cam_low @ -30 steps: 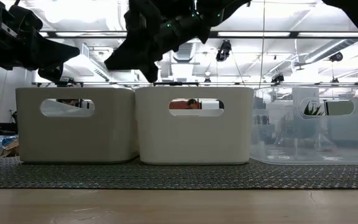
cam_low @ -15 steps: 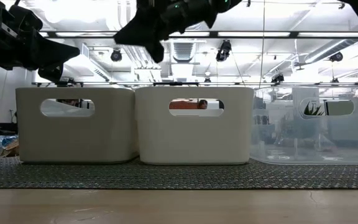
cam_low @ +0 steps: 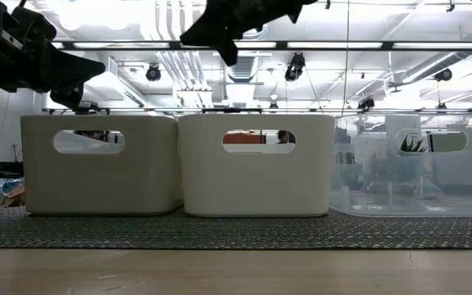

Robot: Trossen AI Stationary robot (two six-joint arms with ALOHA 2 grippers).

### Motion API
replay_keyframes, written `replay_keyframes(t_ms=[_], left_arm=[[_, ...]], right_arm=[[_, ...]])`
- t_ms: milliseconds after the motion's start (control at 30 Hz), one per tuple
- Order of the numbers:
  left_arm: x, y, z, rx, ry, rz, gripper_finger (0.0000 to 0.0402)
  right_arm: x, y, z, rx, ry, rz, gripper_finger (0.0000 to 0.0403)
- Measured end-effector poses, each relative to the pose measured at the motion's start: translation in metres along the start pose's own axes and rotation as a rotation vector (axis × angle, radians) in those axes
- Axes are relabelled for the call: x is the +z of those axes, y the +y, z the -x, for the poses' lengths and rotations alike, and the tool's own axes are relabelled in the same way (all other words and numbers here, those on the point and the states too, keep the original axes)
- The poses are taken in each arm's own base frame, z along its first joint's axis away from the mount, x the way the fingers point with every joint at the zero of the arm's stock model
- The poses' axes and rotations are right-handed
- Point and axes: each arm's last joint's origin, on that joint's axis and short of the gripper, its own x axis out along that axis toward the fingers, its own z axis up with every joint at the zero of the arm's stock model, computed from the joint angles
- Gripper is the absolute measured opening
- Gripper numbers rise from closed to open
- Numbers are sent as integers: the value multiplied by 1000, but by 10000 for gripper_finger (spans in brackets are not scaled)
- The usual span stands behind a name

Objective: Pick and place Granola Bars by type
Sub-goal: Put the red granola bar into the gray bin

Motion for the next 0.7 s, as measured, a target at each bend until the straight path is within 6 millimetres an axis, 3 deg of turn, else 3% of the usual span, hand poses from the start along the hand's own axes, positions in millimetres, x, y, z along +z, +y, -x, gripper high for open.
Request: replay_keyframes(t_ms=[233, 467, 700], left_arm=[[0, 0, 0, 0, 0, 0, 0], [0, 0, 0, 0, 0, 0, 0], [0, 0, 0, 0, 0, 0, 0]], right_arm=[[-2, -9, 11, -31, 57, -8, 28], [3, -22, 34, -74, 61, -20, 28], [-6, -45, 50, -141, 161, -126, 28]])
